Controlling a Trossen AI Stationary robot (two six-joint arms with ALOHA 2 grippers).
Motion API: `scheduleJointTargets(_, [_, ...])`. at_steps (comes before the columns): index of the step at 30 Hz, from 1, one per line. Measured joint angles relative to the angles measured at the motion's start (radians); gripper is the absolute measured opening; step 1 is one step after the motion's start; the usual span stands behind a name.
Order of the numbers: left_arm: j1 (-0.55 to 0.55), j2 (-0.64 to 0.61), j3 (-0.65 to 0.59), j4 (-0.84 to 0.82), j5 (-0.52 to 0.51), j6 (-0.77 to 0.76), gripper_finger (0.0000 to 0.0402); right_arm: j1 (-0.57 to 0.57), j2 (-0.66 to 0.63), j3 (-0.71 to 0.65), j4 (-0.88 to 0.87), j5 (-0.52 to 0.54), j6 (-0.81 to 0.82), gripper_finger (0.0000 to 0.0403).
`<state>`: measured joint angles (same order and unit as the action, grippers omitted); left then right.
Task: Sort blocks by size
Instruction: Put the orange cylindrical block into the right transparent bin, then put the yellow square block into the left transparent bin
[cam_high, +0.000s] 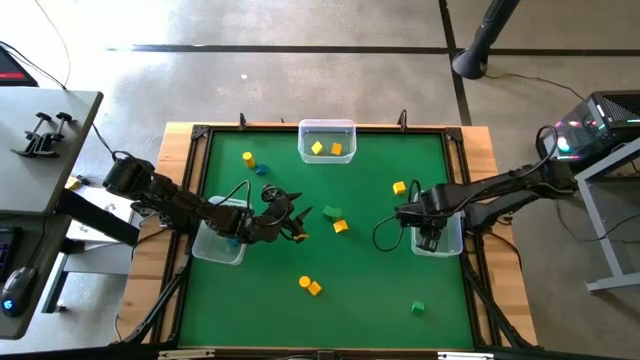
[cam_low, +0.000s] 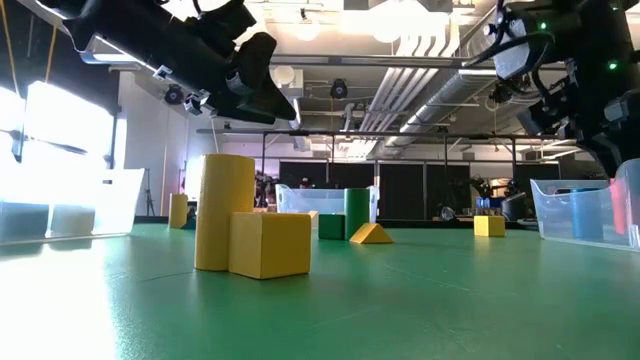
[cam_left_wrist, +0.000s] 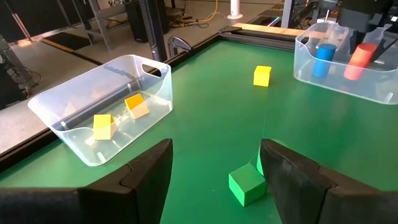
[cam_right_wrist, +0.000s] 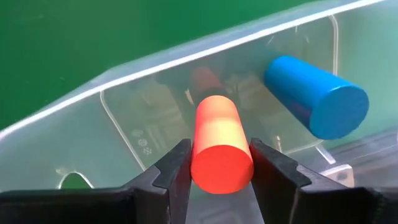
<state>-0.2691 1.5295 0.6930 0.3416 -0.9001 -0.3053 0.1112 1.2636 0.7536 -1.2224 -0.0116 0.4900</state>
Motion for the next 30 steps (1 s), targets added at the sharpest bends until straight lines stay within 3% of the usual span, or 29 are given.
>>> scheduleJointTargets(8, [0.000,0.000,0.000,0.000,0.000,-0.005,0.0229,0.000,-0.003,0.000,0.025,0.019,0.003,0.0149])
scheduleJointTargets(17, [0.000,0.000,0.000,0.000,0.000,-0.025,0.0229,0.000,-0.003,0.032,0.001,0.021,-0.001,0.0205])
scheduleJointTargets(24, [0.000,0.000,0.000,0.024,0.001,-0.025,0.0229,0.018,-0.082,0.126,-0.059,0.198,0.008,0.0211])
scheduleJointTargets(30, [0.000,0.000,0.000,0.081,0.012,-0.023,0.0229,0.116,-0.219,0.142,-0.006,0.339,0.054,0.0211])
